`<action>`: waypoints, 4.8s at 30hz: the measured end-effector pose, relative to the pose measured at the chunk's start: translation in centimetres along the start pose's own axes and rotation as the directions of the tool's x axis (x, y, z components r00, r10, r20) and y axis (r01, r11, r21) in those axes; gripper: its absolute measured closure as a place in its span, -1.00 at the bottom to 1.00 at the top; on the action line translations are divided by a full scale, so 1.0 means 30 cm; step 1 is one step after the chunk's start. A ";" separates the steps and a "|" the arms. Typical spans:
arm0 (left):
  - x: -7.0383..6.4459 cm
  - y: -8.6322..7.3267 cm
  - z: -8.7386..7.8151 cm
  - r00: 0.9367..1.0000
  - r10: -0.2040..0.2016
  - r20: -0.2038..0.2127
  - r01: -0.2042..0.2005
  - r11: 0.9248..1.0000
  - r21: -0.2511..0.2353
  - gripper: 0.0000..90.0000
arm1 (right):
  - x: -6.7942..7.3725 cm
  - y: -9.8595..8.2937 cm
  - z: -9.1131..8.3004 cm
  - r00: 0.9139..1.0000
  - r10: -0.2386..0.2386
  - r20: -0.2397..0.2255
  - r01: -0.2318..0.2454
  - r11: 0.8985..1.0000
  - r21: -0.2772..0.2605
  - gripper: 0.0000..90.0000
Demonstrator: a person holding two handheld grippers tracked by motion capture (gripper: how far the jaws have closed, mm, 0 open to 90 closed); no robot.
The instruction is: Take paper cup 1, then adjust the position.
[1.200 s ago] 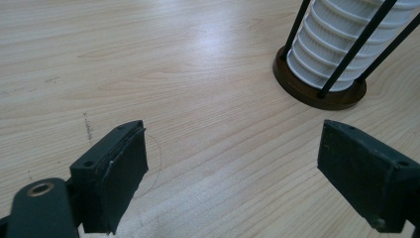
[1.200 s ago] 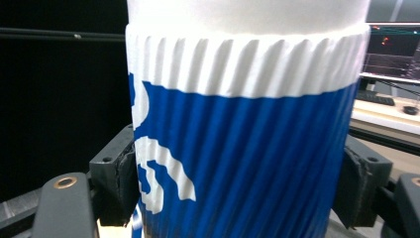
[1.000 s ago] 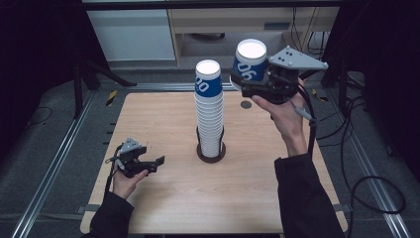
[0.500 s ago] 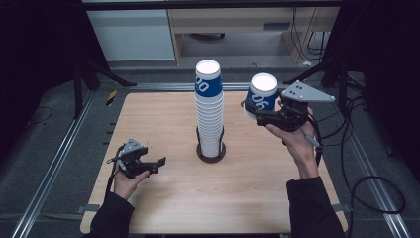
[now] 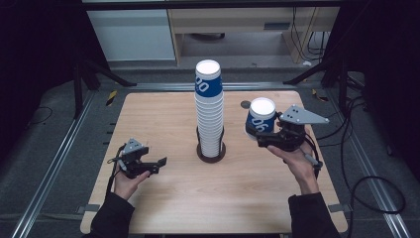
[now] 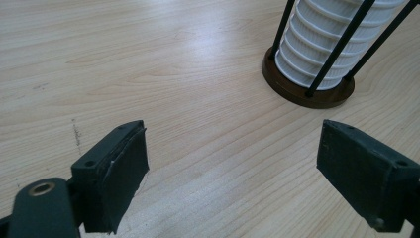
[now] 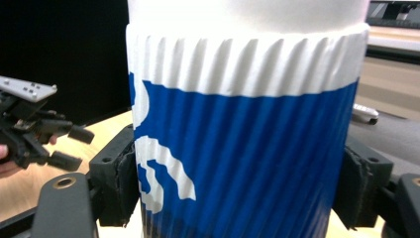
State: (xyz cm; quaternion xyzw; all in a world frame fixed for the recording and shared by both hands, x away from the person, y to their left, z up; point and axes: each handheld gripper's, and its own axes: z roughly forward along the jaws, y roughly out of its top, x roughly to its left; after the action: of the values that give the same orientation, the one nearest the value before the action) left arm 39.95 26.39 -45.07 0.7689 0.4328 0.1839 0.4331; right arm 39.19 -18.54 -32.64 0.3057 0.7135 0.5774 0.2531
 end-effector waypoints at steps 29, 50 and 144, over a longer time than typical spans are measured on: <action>-0.092 0.051 -0.016 0.991 0.075 0.110 -0.075 0.997 0.001 -0.74 | 0.056 -0.188 0.092 0.985 -0.029 -0.172 0.053 0.989 0.137 -0.53; -0.171 0.089 -0.057 0.968 0.161 0.193 -0.162 0.987 -0.010 -0.71 | 0.132 -0.243 0.170 0.932 -0.120 -0.341 0.201 0.956 0.213 -0.53; -0.402 0.079 0.034 0.777 0.341 0.529 -0.469 0.874 0.125 -0.41 | 0.432 -0.380 0.373 0.694 -0.201 -0.692 0.539 0.782 0.314 -0.56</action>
State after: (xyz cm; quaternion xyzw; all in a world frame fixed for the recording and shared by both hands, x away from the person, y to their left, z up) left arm 35.10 15.31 -42.57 0.9134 0.1510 0.0161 0.3777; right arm 36.65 -3.28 -46.18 -0.0053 0.9260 0.3762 0.0302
